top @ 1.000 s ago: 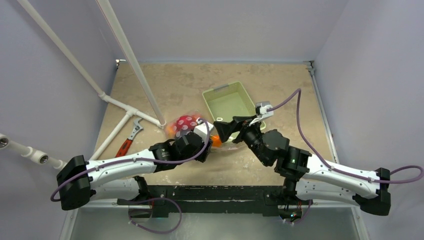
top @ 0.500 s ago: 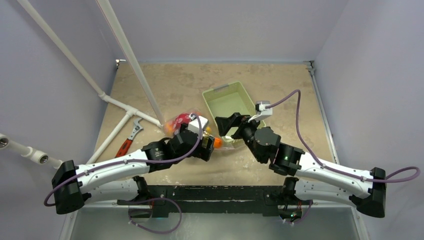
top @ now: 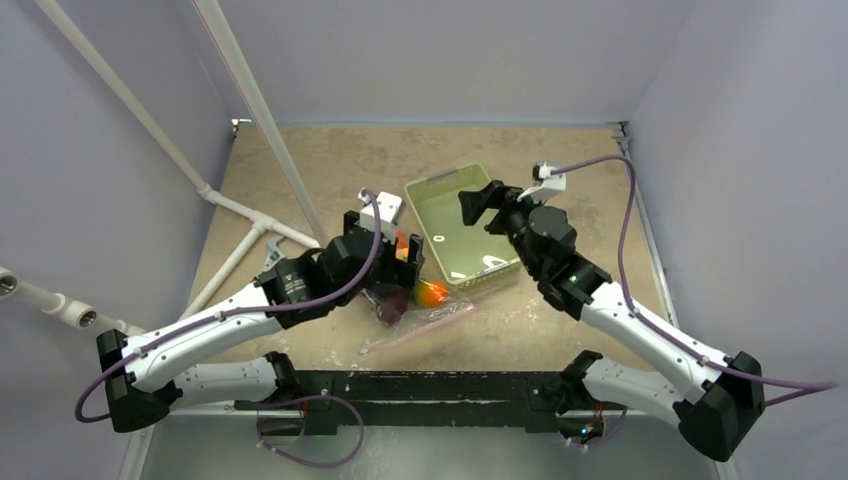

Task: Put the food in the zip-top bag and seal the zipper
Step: Place the zipper food storage bag at the center of the board, then reset both arms

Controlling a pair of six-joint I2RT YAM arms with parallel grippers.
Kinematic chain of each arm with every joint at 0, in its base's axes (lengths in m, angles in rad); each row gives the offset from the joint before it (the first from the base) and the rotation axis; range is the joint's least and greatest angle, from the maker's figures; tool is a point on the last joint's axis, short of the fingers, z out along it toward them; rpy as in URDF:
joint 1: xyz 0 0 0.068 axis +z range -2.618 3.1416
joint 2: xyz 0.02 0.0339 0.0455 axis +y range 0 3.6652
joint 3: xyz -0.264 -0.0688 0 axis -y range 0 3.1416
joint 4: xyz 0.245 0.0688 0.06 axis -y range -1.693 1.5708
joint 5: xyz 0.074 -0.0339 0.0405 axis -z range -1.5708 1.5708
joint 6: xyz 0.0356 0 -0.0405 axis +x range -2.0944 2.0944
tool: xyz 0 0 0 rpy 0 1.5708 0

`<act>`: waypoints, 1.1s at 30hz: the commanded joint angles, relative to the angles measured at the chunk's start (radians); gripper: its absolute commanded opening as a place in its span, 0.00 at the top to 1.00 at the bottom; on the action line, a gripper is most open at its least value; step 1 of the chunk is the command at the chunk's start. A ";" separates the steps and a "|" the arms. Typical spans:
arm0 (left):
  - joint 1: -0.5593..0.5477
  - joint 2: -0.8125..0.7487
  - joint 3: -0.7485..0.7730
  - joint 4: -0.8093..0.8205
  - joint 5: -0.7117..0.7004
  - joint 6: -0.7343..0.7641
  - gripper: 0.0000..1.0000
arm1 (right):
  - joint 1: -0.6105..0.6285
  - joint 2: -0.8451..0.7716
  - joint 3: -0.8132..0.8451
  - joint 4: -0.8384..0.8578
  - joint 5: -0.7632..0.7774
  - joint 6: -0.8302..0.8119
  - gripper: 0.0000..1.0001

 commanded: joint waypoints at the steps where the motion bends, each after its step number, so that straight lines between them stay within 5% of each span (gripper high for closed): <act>1: 0.100 0.001 0.079 -0.054 0.040 0.043 0.01 | -0.127 0.016 0.073 0.036 -0.168 -0.042 0.01; 5: 0.309 -0.007 0.067 -0.033 0.205 0.051 0.01 | -0.214 0.016 0.102 0.031 -0.216 -0.047 0.01; 11: 0.419 0.000 0.010 0.038 0.291 0.059 0.01 | -0.271 0.013 0.134 0.005 -0.220 -0.061 0.01; 33: 0.443 -0.121 -0.106 0.119 0.382 0.137 0.04 | -0.271 -0.179 0.046 0.115 -0.244 -0.198 0.01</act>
